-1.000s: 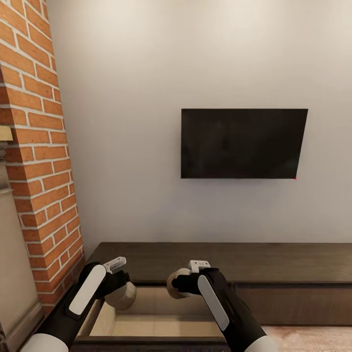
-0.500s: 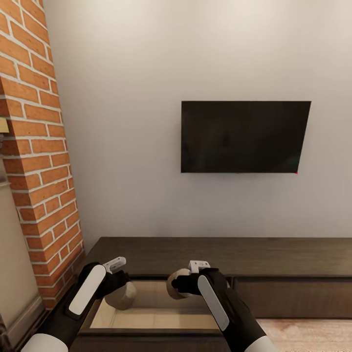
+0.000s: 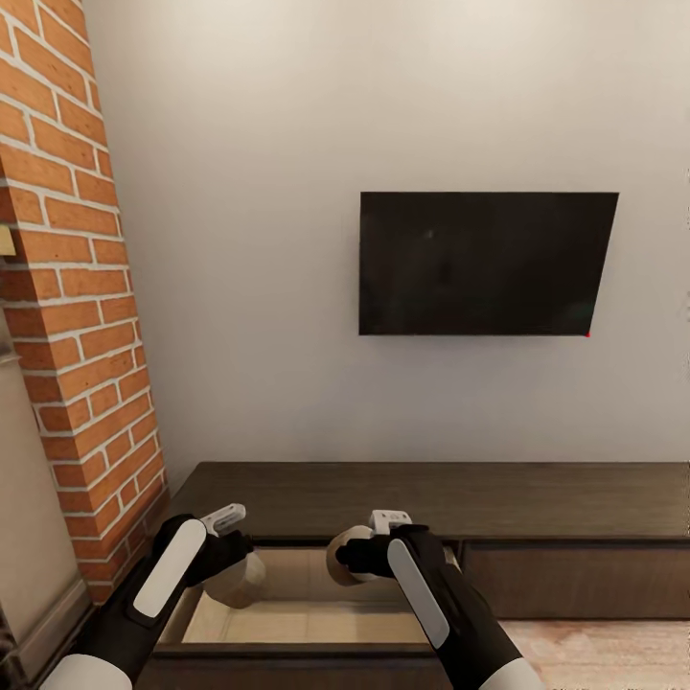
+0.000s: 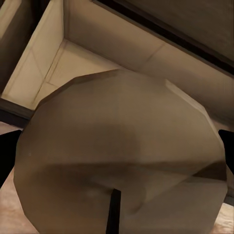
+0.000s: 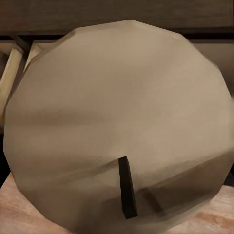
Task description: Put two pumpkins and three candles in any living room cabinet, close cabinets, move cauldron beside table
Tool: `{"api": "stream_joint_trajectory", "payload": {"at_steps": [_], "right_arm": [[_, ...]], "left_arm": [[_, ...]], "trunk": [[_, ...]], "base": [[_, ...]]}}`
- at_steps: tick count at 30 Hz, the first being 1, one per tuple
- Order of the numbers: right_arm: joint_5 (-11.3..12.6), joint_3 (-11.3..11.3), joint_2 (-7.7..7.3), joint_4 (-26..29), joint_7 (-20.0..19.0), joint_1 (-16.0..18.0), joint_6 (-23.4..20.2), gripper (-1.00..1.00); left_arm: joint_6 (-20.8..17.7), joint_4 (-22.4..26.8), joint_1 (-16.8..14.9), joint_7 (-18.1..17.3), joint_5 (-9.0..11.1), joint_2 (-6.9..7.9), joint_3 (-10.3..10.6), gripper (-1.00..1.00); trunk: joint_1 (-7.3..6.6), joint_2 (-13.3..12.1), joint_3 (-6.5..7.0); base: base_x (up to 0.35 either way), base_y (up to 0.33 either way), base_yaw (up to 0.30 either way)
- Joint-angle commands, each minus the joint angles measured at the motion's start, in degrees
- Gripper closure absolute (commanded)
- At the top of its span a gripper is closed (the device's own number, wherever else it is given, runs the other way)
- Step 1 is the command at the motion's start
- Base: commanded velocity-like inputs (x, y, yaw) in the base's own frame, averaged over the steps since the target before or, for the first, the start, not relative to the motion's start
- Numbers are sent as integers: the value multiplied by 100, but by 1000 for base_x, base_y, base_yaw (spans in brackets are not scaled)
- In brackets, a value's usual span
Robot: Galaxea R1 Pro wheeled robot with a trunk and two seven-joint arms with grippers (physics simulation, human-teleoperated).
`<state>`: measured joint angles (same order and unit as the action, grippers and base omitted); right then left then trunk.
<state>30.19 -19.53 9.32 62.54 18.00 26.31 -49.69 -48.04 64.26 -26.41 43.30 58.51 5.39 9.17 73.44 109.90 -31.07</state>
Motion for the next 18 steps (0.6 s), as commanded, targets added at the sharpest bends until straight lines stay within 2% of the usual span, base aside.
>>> {"api": "stream_joint_trajectory", "payload": {"at_steps": [1,7,18], "right_arm": [[56,-7,0,4,58,5,-12,100],[51,-7,0,11,55,5,-14,100],[56,-7,0,14,55,5,-14,100]], "left_arm": [[5,7,-4,56,63,6,15,100],[5,7,-4,55,60,6,15,100],[5,7,-4,55,59,-3,15,100]], "trunk": [[0,4,-10],[0,4,-34],[0,4,-41]], "base": [[5,38,-138],[122,86,-205],[97,44,-143]]}}
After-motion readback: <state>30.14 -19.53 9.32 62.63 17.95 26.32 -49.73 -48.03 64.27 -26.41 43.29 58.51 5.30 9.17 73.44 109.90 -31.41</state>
